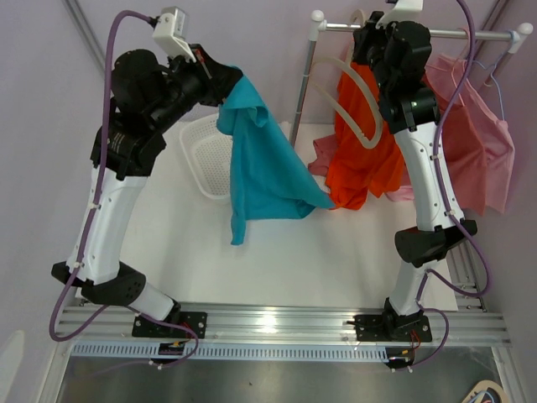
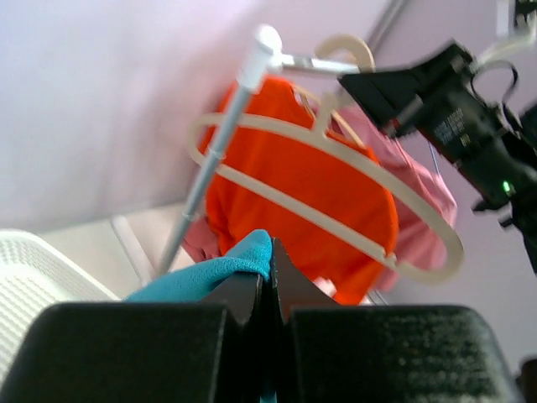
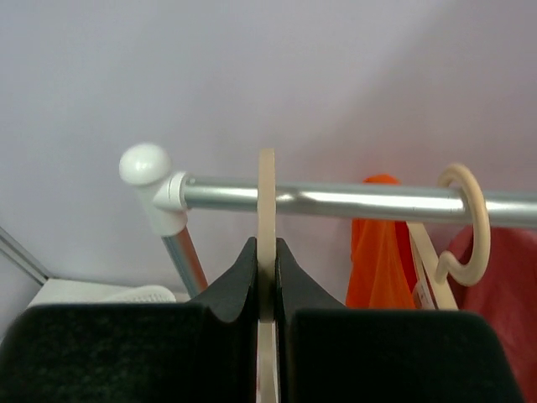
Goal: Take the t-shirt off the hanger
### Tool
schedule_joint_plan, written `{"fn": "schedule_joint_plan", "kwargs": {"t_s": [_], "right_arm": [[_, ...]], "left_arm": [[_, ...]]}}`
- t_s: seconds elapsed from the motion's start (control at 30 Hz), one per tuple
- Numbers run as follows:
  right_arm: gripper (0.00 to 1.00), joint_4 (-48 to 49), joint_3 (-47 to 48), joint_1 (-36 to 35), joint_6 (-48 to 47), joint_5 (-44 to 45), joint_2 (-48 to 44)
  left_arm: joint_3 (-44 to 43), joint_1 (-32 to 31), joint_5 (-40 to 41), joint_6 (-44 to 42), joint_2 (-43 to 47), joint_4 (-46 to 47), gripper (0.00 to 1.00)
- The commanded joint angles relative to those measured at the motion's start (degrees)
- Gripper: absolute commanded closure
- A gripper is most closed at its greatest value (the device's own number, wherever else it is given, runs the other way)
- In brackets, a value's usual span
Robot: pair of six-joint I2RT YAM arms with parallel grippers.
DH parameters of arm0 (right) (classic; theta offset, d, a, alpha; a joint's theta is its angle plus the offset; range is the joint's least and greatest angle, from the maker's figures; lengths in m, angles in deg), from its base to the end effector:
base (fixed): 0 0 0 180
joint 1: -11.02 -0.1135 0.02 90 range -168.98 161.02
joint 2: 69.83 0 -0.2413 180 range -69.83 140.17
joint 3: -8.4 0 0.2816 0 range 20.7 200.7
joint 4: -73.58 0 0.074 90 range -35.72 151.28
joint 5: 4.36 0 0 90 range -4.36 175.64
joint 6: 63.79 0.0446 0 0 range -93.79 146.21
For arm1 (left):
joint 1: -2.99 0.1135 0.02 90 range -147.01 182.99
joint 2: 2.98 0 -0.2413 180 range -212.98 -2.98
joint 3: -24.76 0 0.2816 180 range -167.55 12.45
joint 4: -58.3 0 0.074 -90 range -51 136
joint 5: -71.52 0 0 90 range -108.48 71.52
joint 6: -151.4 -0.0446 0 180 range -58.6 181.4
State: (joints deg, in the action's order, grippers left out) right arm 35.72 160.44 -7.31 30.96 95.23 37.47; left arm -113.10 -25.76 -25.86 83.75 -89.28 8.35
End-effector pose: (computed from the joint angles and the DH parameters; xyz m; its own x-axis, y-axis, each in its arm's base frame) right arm 0.3905 0.1215 0.5562 0.1006 0.1194 -0.9877 -0.1620 0.9815 0.1021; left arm 0.2582 -0.1482 0.5782 -0.2014 -0.3196 -0.9259 0.5547 0.7419 -0.3768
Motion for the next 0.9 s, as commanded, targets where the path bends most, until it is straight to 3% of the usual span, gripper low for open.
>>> {"fn": "schedule_joint_plan", "kwargs": {"t_s": [0.0,0.2,0.3,0.4,0.57,0.77,0.87], "right_arm": [[1.00,6.31,1.85,0.40,-1.32,-0.09,-1.22],[1.00,8.16,3.51,0.48,-2.64,0.61,0.79],[1.00,7.72,5.28,0.57,-2.73,0.35,2.38],[1.00,8.25,5.01,0.49,-2.47,-0.27,2.91],[1.00,7.81,4.84,0.31,-1.33,-1.32,3.79],[1.00,8.86,1.15,-0.13,-1.33,-1.50,3.52],[1.00,8.25,0.45,-0.66,-1.41,-1.41,3.35]], "left_arm": [[-4.69,3.69,0.61,-1.26,-1.67,6.43,0.99],[-6.45,11.86,-3.08,1.29,-5.01,18.37,0.99],[-13.02,15.74,-4.13,2.96,-10.27,21.12,0.99],[-17.34,18.81,-3.00,3.05,-15.63,26.37,0.99],[-16.56,23.30,1.75,2.87,-20.30,33.25,0.99],[-11.57,26.03,5.42,3.40,-26.81,30.98,0.99],[-8.13,26.03,10.96,5.51,-29.00,23.54,0.99]]}}
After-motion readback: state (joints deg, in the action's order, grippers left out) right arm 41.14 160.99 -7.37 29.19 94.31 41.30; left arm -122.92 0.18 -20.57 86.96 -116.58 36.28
